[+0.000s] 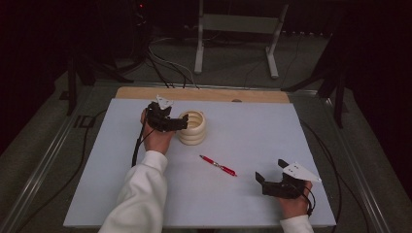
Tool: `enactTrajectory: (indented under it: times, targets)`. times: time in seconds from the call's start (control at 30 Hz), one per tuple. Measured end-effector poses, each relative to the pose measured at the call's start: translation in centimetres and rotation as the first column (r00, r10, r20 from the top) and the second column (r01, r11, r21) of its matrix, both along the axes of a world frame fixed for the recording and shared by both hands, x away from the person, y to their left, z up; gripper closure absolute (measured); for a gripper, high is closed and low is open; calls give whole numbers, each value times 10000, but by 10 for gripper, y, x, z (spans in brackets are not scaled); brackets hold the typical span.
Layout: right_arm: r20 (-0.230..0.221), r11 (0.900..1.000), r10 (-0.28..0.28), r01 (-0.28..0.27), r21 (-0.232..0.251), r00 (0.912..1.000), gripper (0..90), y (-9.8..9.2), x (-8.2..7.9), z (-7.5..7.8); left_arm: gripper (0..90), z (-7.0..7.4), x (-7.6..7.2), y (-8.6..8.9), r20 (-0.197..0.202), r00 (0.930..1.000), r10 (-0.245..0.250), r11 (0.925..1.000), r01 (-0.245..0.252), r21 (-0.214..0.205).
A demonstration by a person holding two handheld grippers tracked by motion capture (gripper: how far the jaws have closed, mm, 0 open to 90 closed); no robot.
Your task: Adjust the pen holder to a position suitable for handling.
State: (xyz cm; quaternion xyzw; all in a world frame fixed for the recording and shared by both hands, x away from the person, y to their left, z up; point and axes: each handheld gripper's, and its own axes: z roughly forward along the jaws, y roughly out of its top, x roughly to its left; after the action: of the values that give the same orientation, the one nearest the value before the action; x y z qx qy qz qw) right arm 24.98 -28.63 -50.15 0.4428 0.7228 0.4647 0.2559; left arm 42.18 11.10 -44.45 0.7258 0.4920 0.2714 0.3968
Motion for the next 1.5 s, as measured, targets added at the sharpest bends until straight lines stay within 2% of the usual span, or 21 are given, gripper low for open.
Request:
enactTrajectory:
  times: [0.27, 0.5, 0.53, 0.6, 0.67, 0.8, 0.93, 0.97, 1.07, 1.17, 1.5]
  targets:
    - [-16, 10000, 4, -4, 5, 10000, 0, 0, 0, 0, 16, -8, 8, -4, -592, 9982, 67, 9997, -81, -237]
    - [-20, 10000, 19, -19, 0, 10000, 0, 0, 0, 0, 118, -13, 11, -8, -1080, 9941, 117, 9982, -180, -577]
    - [-22, 10000, 36, -36, 10, 10000, 0, 0, 0, 0, 118, -15, 12, -9, -1205, 9927, 114, 9967, -209, -782]
    - [-25, 10000, 64, -64, -7, 10000, 0, 0, 0, 0, 159, -16, 13, -10, -1301, 9915, 100, 9954, -222, -927]
    - [-32, 10000, 60, -60, -7, 10000, 0, 0, 0, 0, 172, -17, 14, -13, -1402, 9901, 44, 9961, -168, -869]
    - [-29, 10000, 65, -65, 4, 10000, 0, 0, 0, 0, 309, -20, 16, -18, -1606, 9868, 196, 9982, -284, -525]
    - [-48, 10000, 52, -52, 4, 10000, 0, 0, 0, 0, 494, -24, 18, -18, -1899, 9818, 98, 9985, -197, -503]
    - [-39, 10000, 48, -48, 3, 10000, 0, 0, 0, 0, 529, -25, 18, -18, -1952, 9808, 11, 9980, -134, -619]
    - [-52, 10000, 36, -36, 9, 10000, 0, 0, 0, 0, 633, -24, 16, -20, -1912, 9815, 90, 9984, -195, -532]
    - [-45, 10000, 49, -49, -6, 10000, 0, 0, 0, 0, 731, -22, 16, -19, -1906, 9816, 118, 9978, -239, -614]
    - [-54, 10000, 47, -47, 1, 10000, 0, 0, 0, 0, 759, -22, 14, -15, -1792, 9838, 67, 9982, -173, -578]
